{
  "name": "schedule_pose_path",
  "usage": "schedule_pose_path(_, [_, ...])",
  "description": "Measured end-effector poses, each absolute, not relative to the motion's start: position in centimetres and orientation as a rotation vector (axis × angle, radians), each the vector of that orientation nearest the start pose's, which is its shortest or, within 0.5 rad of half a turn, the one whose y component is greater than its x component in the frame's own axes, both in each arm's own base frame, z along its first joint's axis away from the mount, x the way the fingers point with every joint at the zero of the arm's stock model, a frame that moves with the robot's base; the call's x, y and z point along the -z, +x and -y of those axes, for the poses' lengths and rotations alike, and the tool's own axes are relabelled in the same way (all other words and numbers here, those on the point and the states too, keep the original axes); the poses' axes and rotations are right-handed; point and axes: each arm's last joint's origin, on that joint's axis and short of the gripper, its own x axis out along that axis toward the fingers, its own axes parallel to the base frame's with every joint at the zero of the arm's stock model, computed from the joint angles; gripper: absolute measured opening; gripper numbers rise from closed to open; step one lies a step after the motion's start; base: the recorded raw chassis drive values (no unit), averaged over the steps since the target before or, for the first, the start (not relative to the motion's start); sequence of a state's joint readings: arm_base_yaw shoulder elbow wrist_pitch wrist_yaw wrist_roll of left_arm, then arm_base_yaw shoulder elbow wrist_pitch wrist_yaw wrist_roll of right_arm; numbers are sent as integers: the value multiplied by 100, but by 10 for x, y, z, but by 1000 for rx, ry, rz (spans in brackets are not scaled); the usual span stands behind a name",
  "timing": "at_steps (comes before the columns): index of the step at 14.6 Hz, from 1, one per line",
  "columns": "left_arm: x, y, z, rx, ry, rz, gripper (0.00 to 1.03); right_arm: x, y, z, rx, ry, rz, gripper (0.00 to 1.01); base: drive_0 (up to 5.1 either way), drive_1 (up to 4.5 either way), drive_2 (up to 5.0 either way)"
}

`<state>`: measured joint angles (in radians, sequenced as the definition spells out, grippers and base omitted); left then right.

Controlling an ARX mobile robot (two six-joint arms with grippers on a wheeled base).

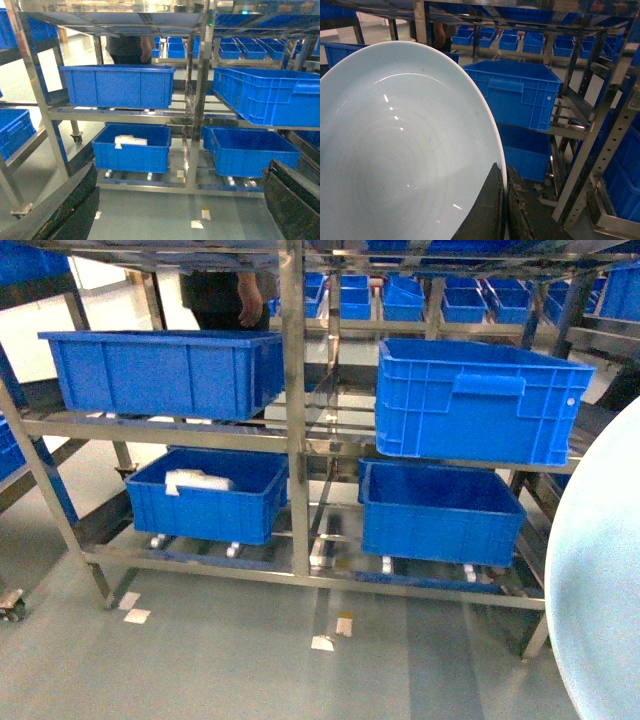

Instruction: Place blue tray on left shelf second layer neatly

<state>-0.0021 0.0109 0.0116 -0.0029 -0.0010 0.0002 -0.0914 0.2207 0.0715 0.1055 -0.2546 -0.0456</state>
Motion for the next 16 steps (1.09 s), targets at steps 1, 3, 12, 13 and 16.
schedule_pose_path(1, [-166, 98, 0, 2, 0, -3, 98, -180, 109, 3, -166, -38, -38, 2, -6, 428, -439])
schedule_pose_path(3, [-166, 98, 0, 1, 1, -3, 98, -180, 109, 3, -166, -38, -37, 2, -6, 427, -440])
schedule_pose_path(12, [-166, 98, 0, 2, 1, -2, 98, -181, 109, 3, -167, -39, -35, 2, 1, 434, -431])
schedule_pose_path(13, [-166, 98, 0, 1, 0, -3, 98, -181, 109, 3, -167, -39, -35, 2, -1, 430, -433])
schedule_pose_path(16, [-167, 98, 0, 1, 0, -1, 98, -180, 109, 3, -166, -38, -38, 2, -2, 430, -434])
